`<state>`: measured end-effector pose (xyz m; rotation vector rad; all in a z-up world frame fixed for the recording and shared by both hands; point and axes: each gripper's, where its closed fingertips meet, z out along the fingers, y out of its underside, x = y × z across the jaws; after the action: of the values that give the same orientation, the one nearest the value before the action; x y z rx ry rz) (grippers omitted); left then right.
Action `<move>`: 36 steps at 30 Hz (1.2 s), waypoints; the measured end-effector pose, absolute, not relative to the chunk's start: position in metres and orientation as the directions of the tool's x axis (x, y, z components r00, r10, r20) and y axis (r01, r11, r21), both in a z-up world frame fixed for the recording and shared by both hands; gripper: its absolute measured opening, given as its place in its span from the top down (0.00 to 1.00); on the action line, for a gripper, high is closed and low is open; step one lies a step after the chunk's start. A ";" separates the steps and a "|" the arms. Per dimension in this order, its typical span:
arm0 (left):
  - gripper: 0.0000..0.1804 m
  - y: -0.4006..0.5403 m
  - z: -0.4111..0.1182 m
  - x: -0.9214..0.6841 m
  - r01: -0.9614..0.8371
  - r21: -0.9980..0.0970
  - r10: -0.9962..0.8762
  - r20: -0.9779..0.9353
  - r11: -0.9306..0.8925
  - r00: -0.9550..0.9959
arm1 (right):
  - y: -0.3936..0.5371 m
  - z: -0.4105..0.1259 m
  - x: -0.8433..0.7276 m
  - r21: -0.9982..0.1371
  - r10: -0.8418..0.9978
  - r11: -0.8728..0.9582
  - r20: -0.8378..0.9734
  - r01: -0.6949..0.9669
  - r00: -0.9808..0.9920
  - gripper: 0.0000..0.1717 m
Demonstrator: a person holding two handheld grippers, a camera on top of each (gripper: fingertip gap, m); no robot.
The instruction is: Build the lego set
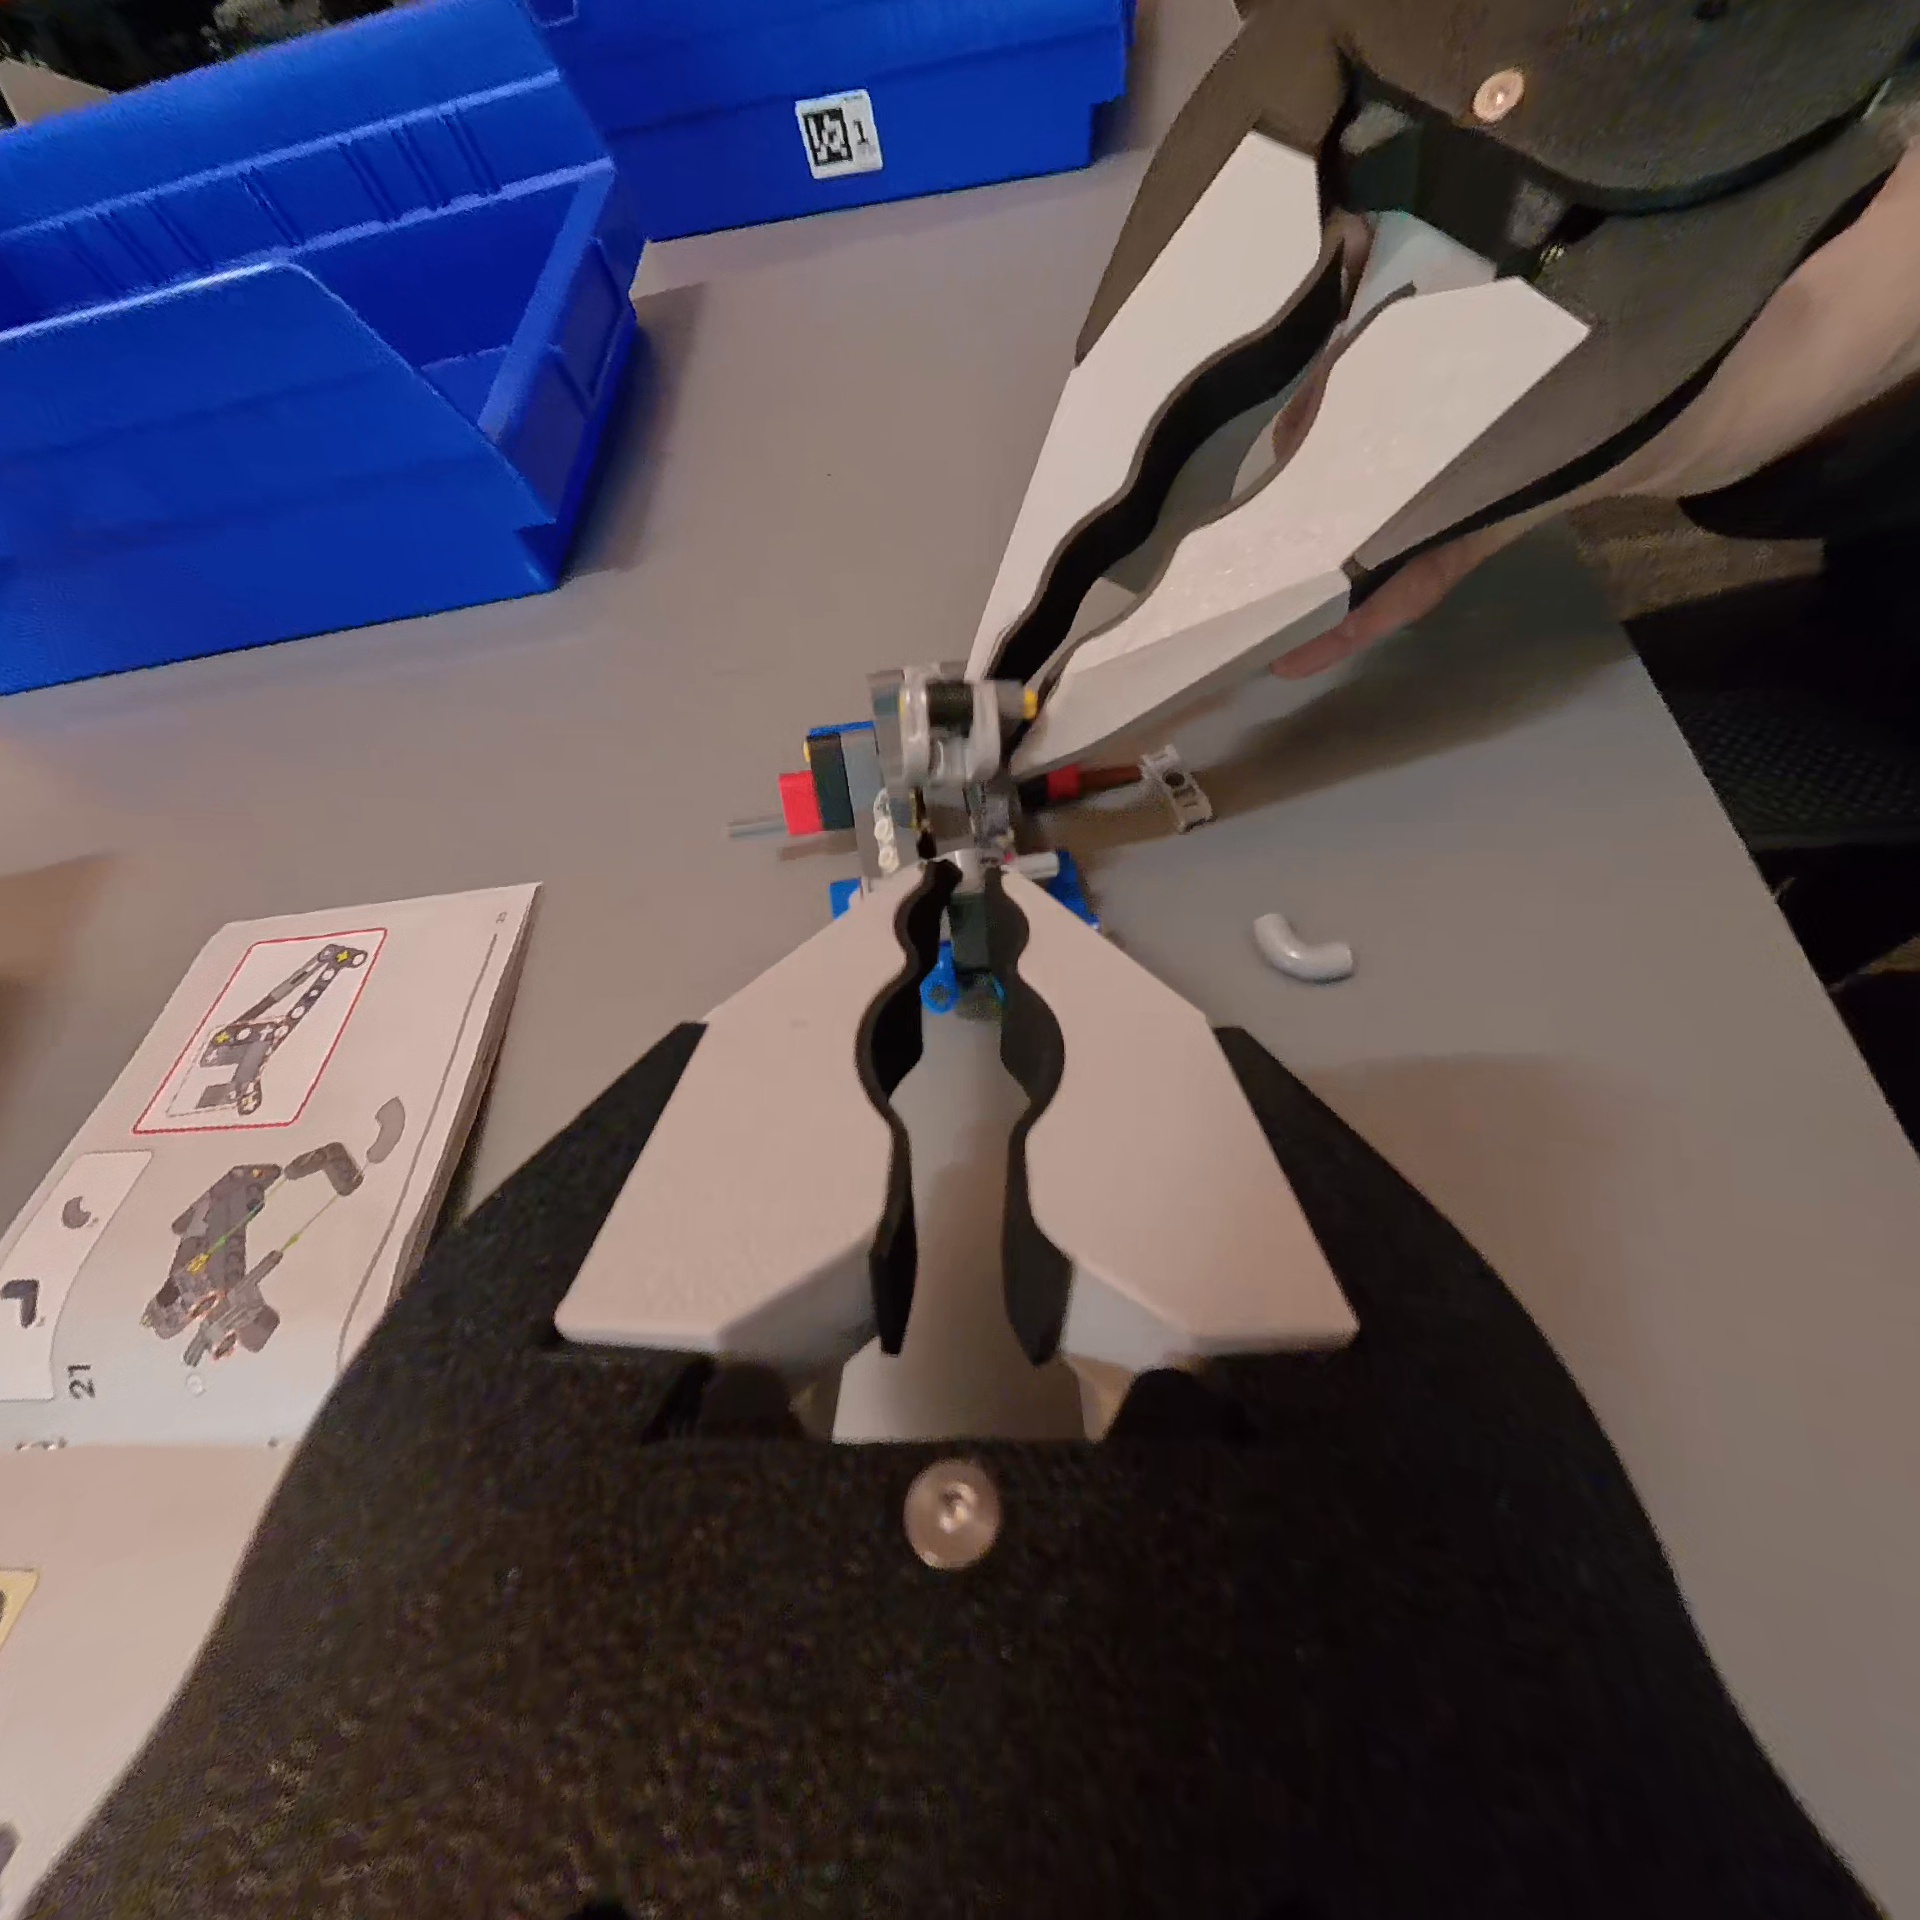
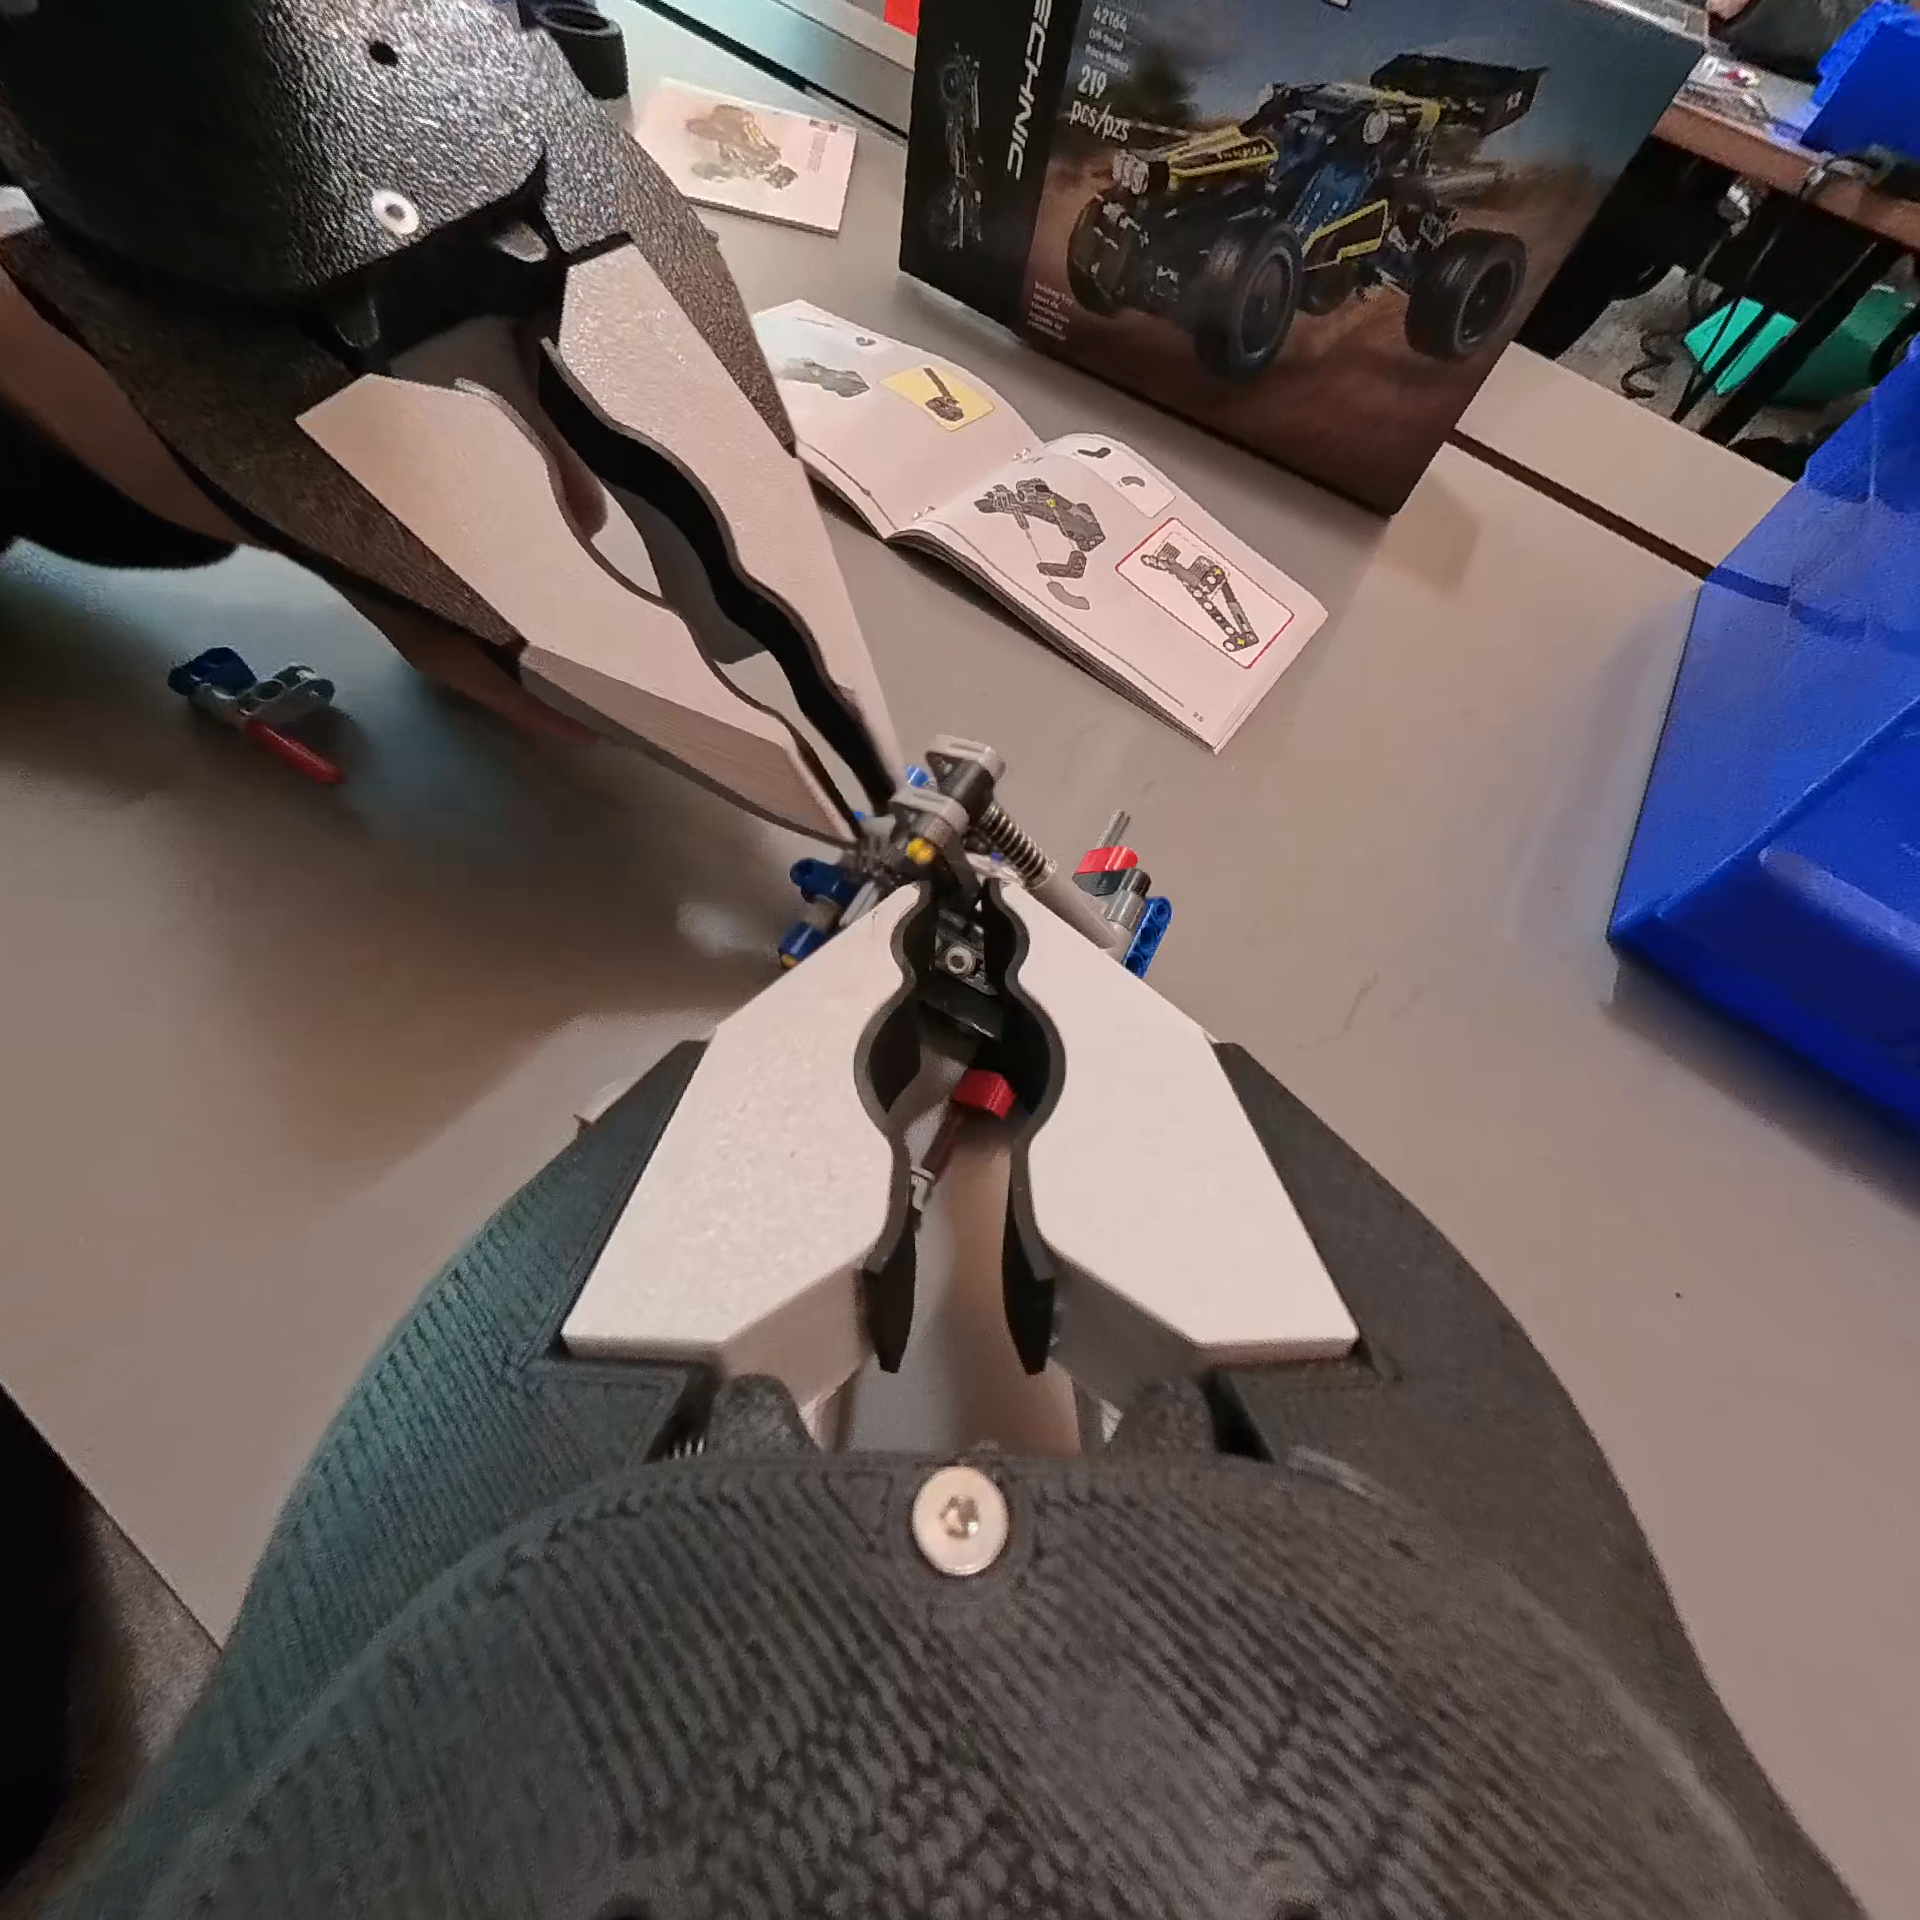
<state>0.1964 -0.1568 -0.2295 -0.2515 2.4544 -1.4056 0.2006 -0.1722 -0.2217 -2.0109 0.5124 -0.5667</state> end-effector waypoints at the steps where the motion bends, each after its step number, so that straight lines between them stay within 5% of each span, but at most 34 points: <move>1: 1.00 -0.153 -0.232 0.196 0.003 -0.849 -0.287 -0.183 0.529 -0.940 | -0.173 -0.221 0.202 -0.880 -0.568 -0.458 0.184 -0.123 0.802 0.97; 16: 0.93 -0.160 -0.231 0.187 0.181 -0.790 -0.119 -0.305 0.585 -0.945 | -0.173 -0.224 0.199 -0.889 -0.544 -0.436 0.139 -0.137 0.827 0.97; 36: 0.94 -0.154 -0.221 0.195 0.135 -0.851 -0.233 -0.286 0.508 -0.929 | -0.173 -0.227 0.199 -0.843 -0.517 -0.516 0.169 -0.148 0.839 0.97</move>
<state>0.1954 -0.1537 -0.2215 -0.0815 2.3902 -1.3944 0.1991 -0.1732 -0.2268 -2.0921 0.4853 -0.5051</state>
